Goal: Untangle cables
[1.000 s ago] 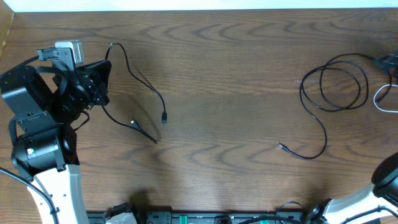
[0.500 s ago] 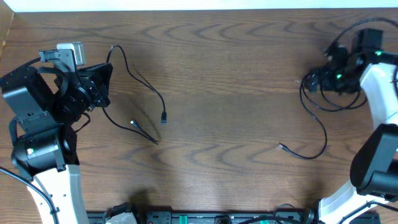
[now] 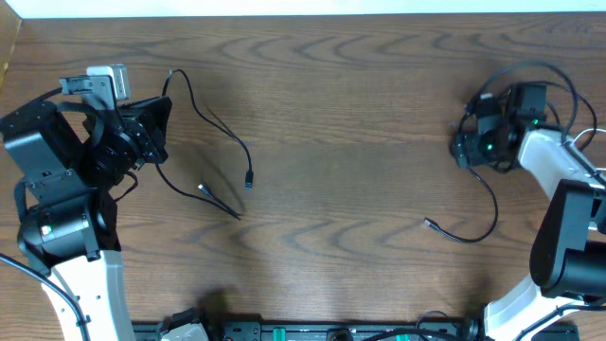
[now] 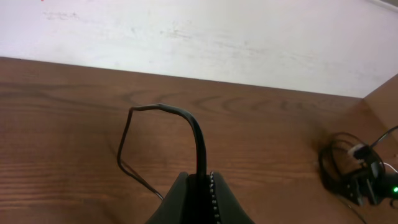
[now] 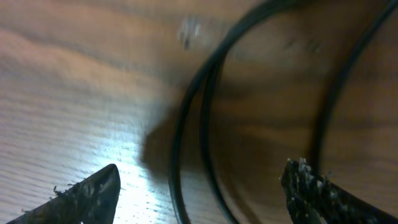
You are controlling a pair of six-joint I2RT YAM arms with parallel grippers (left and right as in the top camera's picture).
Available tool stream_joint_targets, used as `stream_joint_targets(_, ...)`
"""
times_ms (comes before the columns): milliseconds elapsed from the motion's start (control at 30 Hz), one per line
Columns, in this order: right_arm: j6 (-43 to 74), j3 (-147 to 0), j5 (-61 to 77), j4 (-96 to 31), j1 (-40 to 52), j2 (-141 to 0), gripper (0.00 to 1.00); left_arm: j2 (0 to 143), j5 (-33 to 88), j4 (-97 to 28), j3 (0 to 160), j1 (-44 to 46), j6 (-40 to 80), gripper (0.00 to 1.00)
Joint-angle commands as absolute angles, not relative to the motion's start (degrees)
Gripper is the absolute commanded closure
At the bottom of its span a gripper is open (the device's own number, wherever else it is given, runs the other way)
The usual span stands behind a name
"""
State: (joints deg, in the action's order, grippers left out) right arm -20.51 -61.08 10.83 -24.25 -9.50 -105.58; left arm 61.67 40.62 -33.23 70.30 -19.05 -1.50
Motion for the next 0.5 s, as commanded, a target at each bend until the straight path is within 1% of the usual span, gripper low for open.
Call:
stream_joint_targets(0,-18.8,-57.8,11.1,-20.5,-8.2,-105.0,0.23,61.4,41.6,-33.2,70.8,-18.9,-1.8,0.93)
stream_joint_targets(33,-18.8,-57.5,11.1,-20.0,-8.1,-105.0,0.26,61.4,41.6,-33.2,70.8,-18.9,-1.8,0.93)
stream_joint_targets(67,-18.8,-57.1,11.1,-19.4,-8.1,-105.0,0.37,61.4,41.6,-33.2,70.8,-18.9,-1.8,0.92)
stream_joint_targets(133,-18.8,-57.1,11.1,-19.3,-8.1,-105.0,0.52,61.4,41.6,-33.2,70.8,-18.9,-1.8,0.93)
stream_joint_targets(167,-18.5,-57.1,11.1,-19.2,-8.1,-105.0,0.55,61.4,41.6,-33.2,70.8,-18.9,-1.8,0.93)
stream_joint_targets(200,-17.3,-57.1,11.0,-18.8,-8.2,-105.0,0.65,61.4,41.6,-33.2,70.8,-18.9,-1.8,0.92)
stream_joint_targets(233,-16.7,-57.1,11.0,-18.5,-8.2,-105.0,0.71,61.4,41.6,-33.2,70.8,-18.9,-1.8,0.93)
stream_joint_targets(267,-16.6,-57.1,11.0,-18.4,-8.2,-105.0,0.73,61.4,41.6,-33.2,70.8,-18.9,-1.8,0.92)
stream_joint_targets(300,-16.3,-57.1,11.0,-18.3,-8.2,-105.0,0.78,61.4,41.6,-33.3,70.8,-18.9,-1.8,0.93)
stream_joint_targets(467,-16.1,-57.1,11.0,-17.9,-8.2,-105.0,0.85,61.4,41.6,-33.8,70.8,-18.9,-1.8,0.92)
